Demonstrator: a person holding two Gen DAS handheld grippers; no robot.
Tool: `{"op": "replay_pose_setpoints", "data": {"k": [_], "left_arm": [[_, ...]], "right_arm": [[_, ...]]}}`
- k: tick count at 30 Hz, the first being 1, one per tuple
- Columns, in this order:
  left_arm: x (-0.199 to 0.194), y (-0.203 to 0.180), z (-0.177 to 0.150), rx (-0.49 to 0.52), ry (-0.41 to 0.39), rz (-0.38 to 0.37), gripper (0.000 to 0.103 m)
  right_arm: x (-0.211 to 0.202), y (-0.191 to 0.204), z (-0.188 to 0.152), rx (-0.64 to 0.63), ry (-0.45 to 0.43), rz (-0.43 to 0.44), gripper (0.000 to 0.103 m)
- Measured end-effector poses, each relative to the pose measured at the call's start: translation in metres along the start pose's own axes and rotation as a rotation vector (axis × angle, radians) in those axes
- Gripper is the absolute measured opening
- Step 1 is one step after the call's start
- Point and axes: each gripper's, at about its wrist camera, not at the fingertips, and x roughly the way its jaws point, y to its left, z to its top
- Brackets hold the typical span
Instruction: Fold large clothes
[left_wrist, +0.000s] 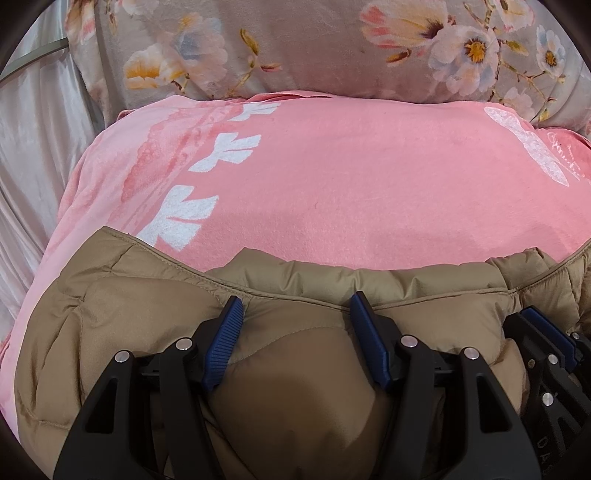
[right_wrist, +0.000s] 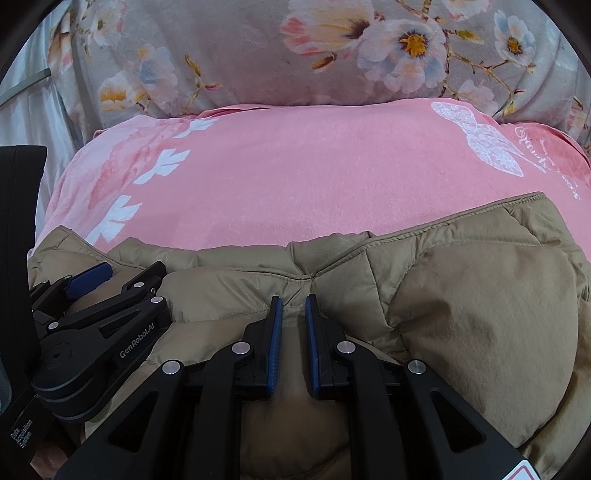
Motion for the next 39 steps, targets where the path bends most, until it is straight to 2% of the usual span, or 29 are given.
{"op": "replay_pose_setpoints", "data": {"k": [4,8,9,10,11,13,15,17,21,23,25,27,31,36,38,39], "left_arm": [[0.0,0.003,0.0,-0.012,0.004,-0.019,0.06],[-0.017,0.034,-0.003,-0.117,0.031,-0.152,0.061],[-0.03,0.051,-0.009,-0.162,0.044,-0.197,0.061],[-0.047,0.069,-0.016,-0.197,0.051,-0.244,0.062],[-0.059,0.08,-0.022,-0.211,0.051,-0.267,0.064],[-0.093,0.117,-0.045,-0.233,0.034,-0.25,0.077],[-0.119,0.152,-0.07,-0.254,0.015,-0.207,0.08],[-0.133,0.18,-0.094,-0.299,0.03,-0.182,0.081],[-0.135,0.233,-0.145,-0.516,0.105,-0.121,0.081],[-0.132,0.244,-0.161,-0.584,0.124,-0.13,0.081],[-0.122,0.249,-0.173,-0.631,0.149,-0.202,0.081],[-0.114,0.244,-0.175,-0.638,0.156,-0.251,0.082],[-0.099,0.227,-0.17,-0.594,0.123,-0.254,0.098],[-0.092,0.215,-0.161,-0.6,0.099,-0.25,0.098],[-0.091,0.215,-0.157,-0.62,0.092,-0.282,0.079],[-0.093,0.214,-0.154,-0.63,0.098,-0.324,0.063]], "right_arm": [[0.001,0.0,0.001,-0.001,0.004,-0.001,0.01],[-0.005,0.001,0.002,0.011,0.016,0.005,0.011],[-0.019,0.001,0.001,0.028,0.011,0.0,0.014],[-0.036,0.002,-0.002,0.047,-0.017,0.027,0.021],[-0.056,0.005,-0.006,0.057,-0.044,0.062,0.021],[-0.082,0.018,-0.016,0.034,-0.051,0.106,0.021],[-0.101,0.036,-0.032,-0.01,-0.045,0.131,0.021],[-0.103,0.054,-0.047,-0.06,-0.023,0.138,0.021],[-0.088,0.069,-0.066,-0.074,0.009,0.109,0.021],[-0.08,0.071,-0.071,-0.09,0.014,0.09,0.021],[-0.075,0.07,-0.073,-0.099,0.016,0.085,0.021],[-0.073,0.069,-0.076,-0.098,0.01,0.085,0.021],[-0.072,0.069,-0.081,-0.098,-0.006,0.078,0.02],[-0.071,0.07,-0.084,-0.106,-0.021,0.065,0.02],[-0.071,0.071,-0.086,-0.105,-0.03,0.065,0.02],[-0.071,0.07,-0.086,-0.108,-0.032,0.067,0.02]]}}
